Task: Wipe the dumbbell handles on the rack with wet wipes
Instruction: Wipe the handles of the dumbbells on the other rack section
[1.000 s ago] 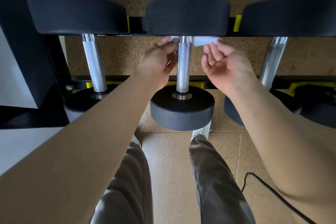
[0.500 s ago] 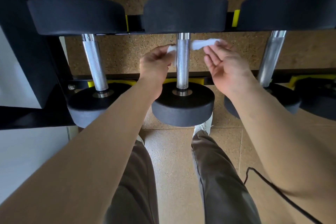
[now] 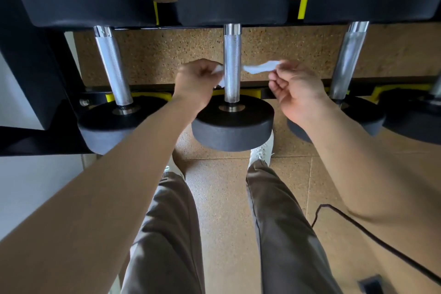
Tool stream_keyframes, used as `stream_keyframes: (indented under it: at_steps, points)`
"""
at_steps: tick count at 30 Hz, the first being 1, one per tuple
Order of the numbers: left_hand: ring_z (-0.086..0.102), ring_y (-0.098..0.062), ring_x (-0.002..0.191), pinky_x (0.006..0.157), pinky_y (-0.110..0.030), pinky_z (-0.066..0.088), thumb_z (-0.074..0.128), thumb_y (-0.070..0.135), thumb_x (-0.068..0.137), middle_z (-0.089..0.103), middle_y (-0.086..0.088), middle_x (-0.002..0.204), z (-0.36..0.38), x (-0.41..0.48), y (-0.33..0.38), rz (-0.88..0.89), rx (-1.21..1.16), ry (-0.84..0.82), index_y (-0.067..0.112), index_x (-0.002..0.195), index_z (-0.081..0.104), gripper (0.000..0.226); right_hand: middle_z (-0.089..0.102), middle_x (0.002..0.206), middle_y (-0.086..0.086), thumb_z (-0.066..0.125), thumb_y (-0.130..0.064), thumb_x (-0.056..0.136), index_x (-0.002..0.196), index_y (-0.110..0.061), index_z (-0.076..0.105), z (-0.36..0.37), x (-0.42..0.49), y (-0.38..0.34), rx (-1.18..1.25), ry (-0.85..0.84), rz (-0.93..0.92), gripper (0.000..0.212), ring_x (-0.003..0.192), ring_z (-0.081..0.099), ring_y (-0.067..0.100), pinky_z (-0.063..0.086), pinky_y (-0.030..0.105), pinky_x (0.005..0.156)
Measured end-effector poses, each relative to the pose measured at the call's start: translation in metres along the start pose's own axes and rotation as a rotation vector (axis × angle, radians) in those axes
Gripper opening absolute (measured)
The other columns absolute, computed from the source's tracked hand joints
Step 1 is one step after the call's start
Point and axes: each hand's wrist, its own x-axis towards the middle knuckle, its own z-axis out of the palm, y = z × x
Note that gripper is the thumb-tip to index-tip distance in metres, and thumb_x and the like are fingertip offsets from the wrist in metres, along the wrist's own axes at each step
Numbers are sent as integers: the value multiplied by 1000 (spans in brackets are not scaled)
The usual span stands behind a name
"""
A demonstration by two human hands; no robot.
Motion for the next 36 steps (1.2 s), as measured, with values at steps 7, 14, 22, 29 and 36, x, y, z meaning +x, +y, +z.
stream_keyframes:
  at_steps: [7, 14, 22, 29, 36]
  points:
    - [68, -11, 90, 71, -19, 49, 69, 15, 95, 73, 1, 104, -54, -15, -20, 88, 341, -177, 34, 98, 73, 20, 70, 82, -2, 59, 5, 87, 89, -11, 76, 16, -10, 20, -727, -122, -264, 24, 58, 58, -2, 48, 15, 60]
    - [65, -16, 99, 82, -28, 52, 69, 19, 95, 71, 2, 106, -17, -17, -3, 107, 476, -214, 29, 103, 77, 15, 73, 92, 3, 64, -7, 88, 86, -15, 76, -11, -10, 10, -1181, -39, -389, 15, 81, 64, 11, 46, 17, 69]
    - [60, -13, 94, 72, -20, 44, 68, 8, 91, 68, -2, 100, -59, -34, -4, 10, 377, -285, 27, 89, 72, 20, 72, 107, -4, 60, -9, 96, 99, -24, 78, 13, -20, 19, -1365, -247, -322, 24, 94, 63, 9, 39, 3, 72]
    - [56, 0, 71, 73, -17, 41, 64, 6, 88, 63, -3, 80, -59, -61, 1, 36, -77, -342, 9, 89, 72, 8, 75, 92, -7, 62, -1, 87, 90, -20, 78, 20, -59, 8, -1115, -164, -538, 25, 86, 68, 4, 57, 23, 82]
    - [70, -19, 93, 93, -35, 57, 65, 9, 93, 72, -7, 96, -92, -82, -10, -21, -550, -293, 8, 101, 62, 8, 77, 97, 9, 73, -4, 86, 102, -8, 74, 80, -113, 42, -599, -394, -311, 16, 95, 74, 22, 59, 36, 87]
